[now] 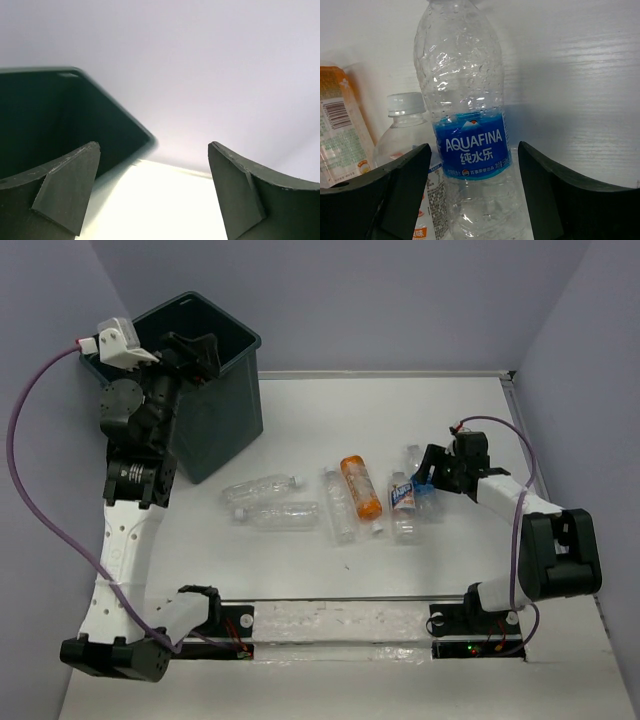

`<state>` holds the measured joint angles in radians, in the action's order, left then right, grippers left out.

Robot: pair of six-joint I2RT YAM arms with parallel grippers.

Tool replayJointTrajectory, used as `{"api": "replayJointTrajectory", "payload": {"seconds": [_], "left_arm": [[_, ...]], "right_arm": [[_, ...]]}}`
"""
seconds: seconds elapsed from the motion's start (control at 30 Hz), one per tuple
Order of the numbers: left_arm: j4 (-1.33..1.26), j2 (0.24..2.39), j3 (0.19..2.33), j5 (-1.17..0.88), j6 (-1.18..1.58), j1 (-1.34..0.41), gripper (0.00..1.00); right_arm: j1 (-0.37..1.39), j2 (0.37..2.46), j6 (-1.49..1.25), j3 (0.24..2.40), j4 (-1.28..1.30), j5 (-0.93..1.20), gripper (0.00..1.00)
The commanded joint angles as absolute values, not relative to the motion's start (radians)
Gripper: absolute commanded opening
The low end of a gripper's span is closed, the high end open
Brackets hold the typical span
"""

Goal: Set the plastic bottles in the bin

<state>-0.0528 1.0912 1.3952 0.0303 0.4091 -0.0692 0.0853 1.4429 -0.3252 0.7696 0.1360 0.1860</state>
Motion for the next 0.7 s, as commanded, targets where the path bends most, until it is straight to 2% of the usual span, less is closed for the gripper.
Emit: {"api": "replayJointTrajectory", "payload": {"seconds": [0.0, 0.1, 0.17, 0.2, 0.23, 0.4, 0.5, 0.53, 0.6, 0.67], "left_arm": [[-0.040, 1.006, 1.296, -0.144, 0.408, -0.179, 0.99], [-0.028, 0.962, 1.180, -0.262, 0.442, -0.238, 0.99], [-0.025, 0.950, 1.116, -0.361, 0.468, -0.268, 0.99], [-0.014, 0.953, 1.099, -0.380, 0.478, -0.281, 0.99], [-0.012, 0.950, 1.076, -0.393, 0.488, -0.293, 0.99], [-0.023, 0.957, 0.976, -0.400, 0.523, -0.403, 0.99], [-0.047, 0.963, 0.945, -0.344, 0.532, -0.491, 0.99], [-0.064, 0.972, 0.937, -0.333, 0.543, -0.511, 0.99], [-0.086, 0.986, 0.919, -0.305, 0.560, -0.564, 0.99], [-0.110, 1.018, 0.916, -0.287, 0.568, -0.618, 0.99]], "right_arm": [[0.095, 1.437, -0.304, 0.810, 0.138, 0.140, 0.73], [0.095, 1.442, -0.299, 0.811, 0.141, 0.137, 0.71], [0.095, 1.443, -0.298, 0.811, 0.147, 0.111, 0.76], [0.095, 1.443, -0.296, 0.810, 0.146, 0.106, 0.81], [0.095, 1.448, -0.292, 0.810, 0.146, 0.106, 0.81], [0.095, 1.474, -0.291, 0.819, 0.153, 0.113, 0.79], [0.095, 1.474, -0.290, 0.822, 0.155, 0.120, 0.69], [0.095, 1.471, -0.291, 0.821, 0.156, 0.118, 0.60], [0.095, 1.456, -0.293, 0.818, 0.158, 0.103, 0.50], [0.095, 1.405, -0.298, 0.804, 0.158, 0.030, 0.47]]}}
